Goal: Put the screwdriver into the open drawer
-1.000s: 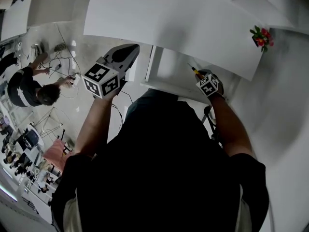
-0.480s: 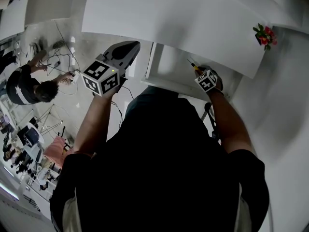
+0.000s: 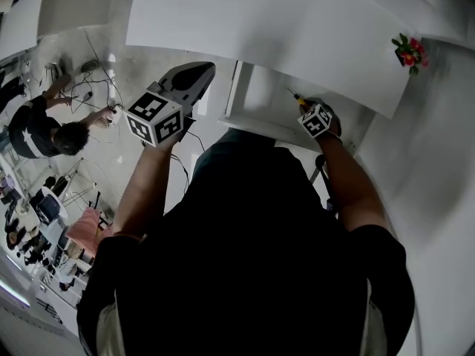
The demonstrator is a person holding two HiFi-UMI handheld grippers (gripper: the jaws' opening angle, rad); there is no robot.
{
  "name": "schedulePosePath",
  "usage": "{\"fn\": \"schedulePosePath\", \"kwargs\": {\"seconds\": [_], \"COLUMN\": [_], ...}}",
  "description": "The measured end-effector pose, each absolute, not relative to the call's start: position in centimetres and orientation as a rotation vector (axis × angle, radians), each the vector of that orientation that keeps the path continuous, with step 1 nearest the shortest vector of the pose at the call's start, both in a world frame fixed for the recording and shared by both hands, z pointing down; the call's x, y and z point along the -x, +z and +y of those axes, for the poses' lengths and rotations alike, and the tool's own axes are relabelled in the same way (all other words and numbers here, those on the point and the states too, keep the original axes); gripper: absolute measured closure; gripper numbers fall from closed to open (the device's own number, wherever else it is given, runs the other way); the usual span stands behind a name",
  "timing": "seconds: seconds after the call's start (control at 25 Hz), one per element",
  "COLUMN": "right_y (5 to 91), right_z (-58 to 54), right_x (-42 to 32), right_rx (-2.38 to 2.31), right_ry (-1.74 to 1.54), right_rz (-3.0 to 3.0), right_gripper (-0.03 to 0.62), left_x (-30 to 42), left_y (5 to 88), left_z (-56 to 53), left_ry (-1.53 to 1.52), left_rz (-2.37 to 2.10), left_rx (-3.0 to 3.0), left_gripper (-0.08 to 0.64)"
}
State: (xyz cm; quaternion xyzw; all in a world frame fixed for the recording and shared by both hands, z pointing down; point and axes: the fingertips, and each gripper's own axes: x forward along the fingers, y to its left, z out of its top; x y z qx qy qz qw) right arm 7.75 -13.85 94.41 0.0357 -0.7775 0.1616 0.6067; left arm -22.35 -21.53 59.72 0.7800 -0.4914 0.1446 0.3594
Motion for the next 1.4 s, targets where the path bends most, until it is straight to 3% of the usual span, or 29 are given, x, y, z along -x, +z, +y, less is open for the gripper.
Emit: {"fn": "schedulePosePath", "kwargs": {"seconds": [1.4], "right_y": [93.8], "right_z": [-13.7], "right_x": [-7.3], "right_rx": [-0.122], "right_ry": [0.378], "right_rz": [-1.809], "right_gripper": [0.485], "left_x": [21.6], "left_y": [58.8], "left_z": [-20.3], "left_ry": [0.363], "left_rz": [-1.252], "left_rx": [-2.034], "left_gripper": [0.545]}}
